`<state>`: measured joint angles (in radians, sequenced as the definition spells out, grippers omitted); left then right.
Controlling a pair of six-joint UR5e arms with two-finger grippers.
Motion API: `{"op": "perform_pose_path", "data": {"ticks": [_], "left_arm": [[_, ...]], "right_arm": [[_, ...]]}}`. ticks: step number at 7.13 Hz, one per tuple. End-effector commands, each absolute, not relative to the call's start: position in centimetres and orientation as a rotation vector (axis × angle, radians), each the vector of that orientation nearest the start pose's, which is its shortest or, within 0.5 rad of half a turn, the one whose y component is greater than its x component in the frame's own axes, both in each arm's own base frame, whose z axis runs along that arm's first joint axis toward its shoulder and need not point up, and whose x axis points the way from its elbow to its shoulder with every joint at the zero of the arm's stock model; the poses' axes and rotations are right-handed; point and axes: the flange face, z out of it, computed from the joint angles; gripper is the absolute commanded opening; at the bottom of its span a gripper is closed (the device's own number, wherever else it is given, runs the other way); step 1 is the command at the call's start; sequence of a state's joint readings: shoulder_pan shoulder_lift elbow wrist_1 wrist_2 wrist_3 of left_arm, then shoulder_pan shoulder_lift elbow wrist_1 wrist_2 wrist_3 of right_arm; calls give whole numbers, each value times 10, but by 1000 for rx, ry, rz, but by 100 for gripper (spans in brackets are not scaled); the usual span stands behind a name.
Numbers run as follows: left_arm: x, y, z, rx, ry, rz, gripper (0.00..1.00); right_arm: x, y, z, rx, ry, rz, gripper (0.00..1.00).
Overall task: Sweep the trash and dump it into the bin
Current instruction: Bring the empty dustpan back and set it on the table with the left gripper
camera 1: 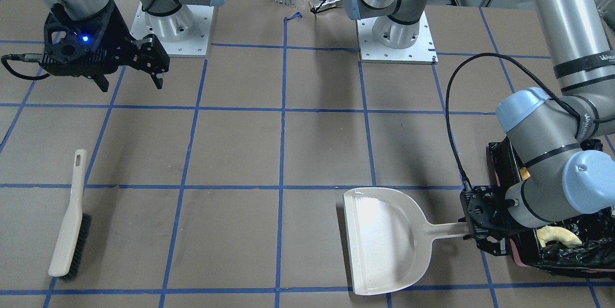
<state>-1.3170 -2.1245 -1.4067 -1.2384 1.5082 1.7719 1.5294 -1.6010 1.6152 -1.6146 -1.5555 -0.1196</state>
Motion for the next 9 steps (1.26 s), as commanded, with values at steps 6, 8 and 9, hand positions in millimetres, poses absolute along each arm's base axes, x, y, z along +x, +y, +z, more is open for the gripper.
{"op": "perform_pose_path", "data": {"ticks": [6, 8, 9], "left_arm": [[36, -693, 268, 2249, 2216, 61, 83], [32, -692, 281, 2219, 2229, 37, 100], [31, -691, 294, 2160, 2261, 17, 100]], "right_arm": [[115, -487, 485, -123, 3126, -47, 100], [115, -486, 484, -123, 3127, -40, 100], [115, -486, 484, -123, 3127, -38, 100]]}}
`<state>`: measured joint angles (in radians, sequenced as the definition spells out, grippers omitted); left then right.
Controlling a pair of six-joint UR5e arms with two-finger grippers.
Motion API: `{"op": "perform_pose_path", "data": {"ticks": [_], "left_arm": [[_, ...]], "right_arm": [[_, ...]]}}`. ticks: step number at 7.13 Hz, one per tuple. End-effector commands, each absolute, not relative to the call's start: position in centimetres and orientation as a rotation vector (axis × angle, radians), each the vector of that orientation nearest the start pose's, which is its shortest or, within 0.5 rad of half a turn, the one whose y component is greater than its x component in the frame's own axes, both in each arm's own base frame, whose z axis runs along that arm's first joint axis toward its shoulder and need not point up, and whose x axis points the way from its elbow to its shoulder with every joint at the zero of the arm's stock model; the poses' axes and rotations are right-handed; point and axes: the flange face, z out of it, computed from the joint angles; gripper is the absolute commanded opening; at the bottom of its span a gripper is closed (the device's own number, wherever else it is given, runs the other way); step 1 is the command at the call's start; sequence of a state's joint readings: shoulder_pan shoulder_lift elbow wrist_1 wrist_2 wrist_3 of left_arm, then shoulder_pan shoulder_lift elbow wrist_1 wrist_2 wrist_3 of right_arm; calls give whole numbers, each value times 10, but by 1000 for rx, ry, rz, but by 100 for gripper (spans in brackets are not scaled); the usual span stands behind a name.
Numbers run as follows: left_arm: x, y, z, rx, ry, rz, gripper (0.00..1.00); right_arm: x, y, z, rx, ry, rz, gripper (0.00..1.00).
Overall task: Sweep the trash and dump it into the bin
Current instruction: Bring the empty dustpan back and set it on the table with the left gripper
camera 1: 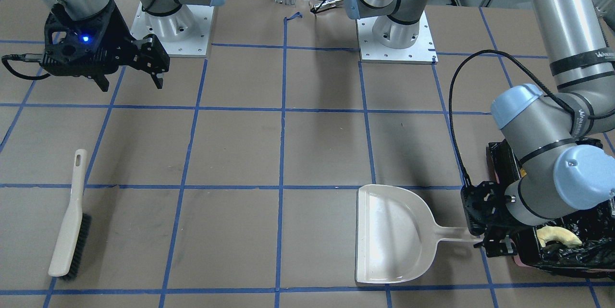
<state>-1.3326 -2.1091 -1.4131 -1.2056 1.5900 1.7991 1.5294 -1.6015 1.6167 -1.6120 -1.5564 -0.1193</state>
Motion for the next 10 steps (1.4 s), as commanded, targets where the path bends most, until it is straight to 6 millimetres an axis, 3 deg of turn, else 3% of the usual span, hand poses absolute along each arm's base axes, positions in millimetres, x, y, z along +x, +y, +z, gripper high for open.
{"op": "perform_pose_path", "data": {"ticks": [1, 2, 4, 6, 7, 8, 10], "left_arm": [[18, -688, 325, 2085, 2317, -58, 98], [-7, -677, 356, 2028, 2382, -64, 98], [-30, -654, 404, 1759, 2602, -73, 98], [-56, -622, 455, 1334, 2861, -142, 99], [-73, -606, 472, 1215, 2908, -147, 100], [-81, -589, 482, 985, 3013, -118, 100], [-81, -564, 498, 509, 3110, -112, 100]], "right_arm": [[115, -486, 484, -123, 3127, -40, 100], [115, -487, 484, -123, 3127, -45, 100], [115, -486, 485, -123, 3127, -45, 100], [115, -485, 487, -123, 3128, -52, 100], [115, -485, 487, -123, 3128, -52, 100], [115, -485, 486, -123, 3128, -50, 100], [115, -485, 486, -123, 3126, -52, 100]]}}
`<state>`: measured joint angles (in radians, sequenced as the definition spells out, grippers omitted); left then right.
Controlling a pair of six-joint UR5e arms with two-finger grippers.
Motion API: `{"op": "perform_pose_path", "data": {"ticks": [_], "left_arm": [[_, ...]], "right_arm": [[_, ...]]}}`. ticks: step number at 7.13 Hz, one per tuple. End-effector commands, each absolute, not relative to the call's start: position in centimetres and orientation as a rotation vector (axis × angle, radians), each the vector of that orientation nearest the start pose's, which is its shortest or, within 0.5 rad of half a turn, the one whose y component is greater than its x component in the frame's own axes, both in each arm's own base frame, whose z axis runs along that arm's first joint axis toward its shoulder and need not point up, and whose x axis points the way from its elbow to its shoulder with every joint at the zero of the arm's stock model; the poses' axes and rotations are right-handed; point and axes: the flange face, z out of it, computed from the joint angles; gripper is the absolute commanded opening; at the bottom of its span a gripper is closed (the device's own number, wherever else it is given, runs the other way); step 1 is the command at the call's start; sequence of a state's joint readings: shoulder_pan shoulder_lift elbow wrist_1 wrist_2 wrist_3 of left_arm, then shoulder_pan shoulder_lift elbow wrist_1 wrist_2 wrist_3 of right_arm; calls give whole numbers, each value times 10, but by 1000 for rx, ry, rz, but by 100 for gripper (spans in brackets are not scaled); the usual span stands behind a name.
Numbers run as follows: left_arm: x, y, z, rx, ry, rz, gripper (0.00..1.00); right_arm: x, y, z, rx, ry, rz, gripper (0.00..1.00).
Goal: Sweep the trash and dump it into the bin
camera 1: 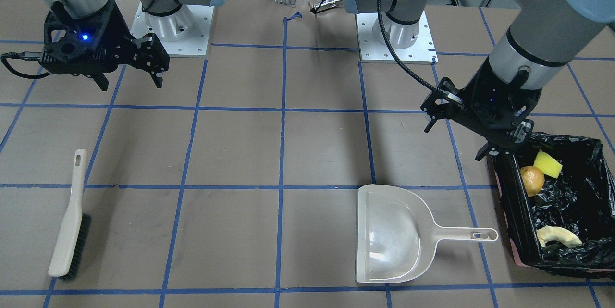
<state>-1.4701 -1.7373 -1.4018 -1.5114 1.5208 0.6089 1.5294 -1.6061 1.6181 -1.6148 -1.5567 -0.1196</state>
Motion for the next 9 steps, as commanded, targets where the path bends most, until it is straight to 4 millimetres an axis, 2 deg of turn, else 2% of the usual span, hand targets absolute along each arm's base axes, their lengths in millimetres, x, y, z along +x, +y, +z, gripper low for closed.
{"op": "perform_pose_path", "data": {"ticks": [1, 3, 4, 6, 9], "left_arm": [[-81, -556, 494, 347, 3128, -96, 100], [-81, -548, 498, 165, 3135, -105, 100], [-81, -546, 498, 140, 3137, -102, 100], [-81, -538, 503, 156, 3128, -110, 100], [-77, -527, 492, 165, 3073, -71, 100]], "right_arm": [[115, -485, 486, -123, 3127, -50, 100], [115, -485, 486, -123, 3128, -52, 100], [115, -485, 486, -123, 3128, -52, 100], [115, -485, 486, -123, 3127, -47, 100], [115, -485, 486, -123, 3126, -45, 100]]}}
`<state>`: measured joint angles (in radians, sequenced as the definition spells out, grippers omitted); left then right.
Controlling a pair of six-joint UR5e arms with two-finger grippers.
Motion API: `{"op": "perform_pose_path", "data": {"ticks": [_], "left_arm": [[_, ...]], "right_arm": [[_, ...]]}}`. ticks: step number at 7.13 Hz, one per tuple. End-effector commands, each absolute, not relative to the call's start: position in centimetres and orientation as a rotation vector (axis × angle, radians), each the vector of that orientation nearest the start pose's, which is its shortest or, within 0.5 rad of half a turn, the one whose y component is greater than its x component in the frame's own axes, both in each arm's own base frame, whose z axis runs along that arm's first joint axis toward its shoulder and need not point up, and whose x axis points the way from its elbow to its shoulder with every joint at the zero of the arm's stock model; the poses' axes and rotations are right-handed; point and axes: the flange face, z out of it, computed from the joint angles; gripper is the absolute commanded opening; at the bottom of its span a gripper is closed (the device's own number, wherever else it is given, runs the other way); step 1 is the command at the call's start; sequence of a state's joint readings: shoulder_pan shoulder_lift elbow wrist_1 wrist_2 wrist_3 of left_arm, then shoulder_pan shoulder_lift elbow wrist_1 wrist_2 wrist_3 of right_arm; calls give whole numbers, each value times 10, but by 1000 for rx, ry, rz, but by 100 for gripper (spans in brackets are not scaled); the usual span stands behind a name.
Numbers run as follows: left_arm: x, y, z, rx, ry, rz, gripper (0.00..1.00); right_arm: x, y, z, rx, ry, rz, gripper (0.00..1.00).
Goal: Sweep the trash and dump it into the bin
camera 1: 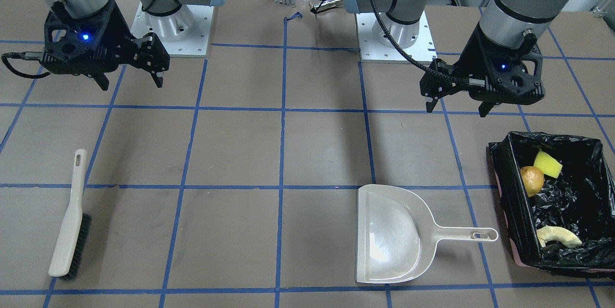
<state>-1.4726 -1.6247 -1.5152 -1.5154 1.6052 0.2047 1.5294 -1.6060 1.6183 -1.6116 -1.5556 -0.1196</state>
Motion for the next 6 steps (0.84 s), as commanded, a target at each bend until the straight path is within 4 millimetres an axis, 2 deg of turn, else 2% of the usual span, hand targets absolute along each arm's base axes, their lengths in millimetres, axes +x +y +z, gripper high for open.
{"op": "perform_pose_path", "data": {"ticks": [1, 6], "left_arm": [[-77, -526, 492, 165, 3075, -71, 100], [-77, -523, 492, 168, 3073, -64, 100]], "right_arm": [[115, -485, 486, -123, 3126, -45, 100], [115, -485, 486, -123, 3126, -45, 100]]}}
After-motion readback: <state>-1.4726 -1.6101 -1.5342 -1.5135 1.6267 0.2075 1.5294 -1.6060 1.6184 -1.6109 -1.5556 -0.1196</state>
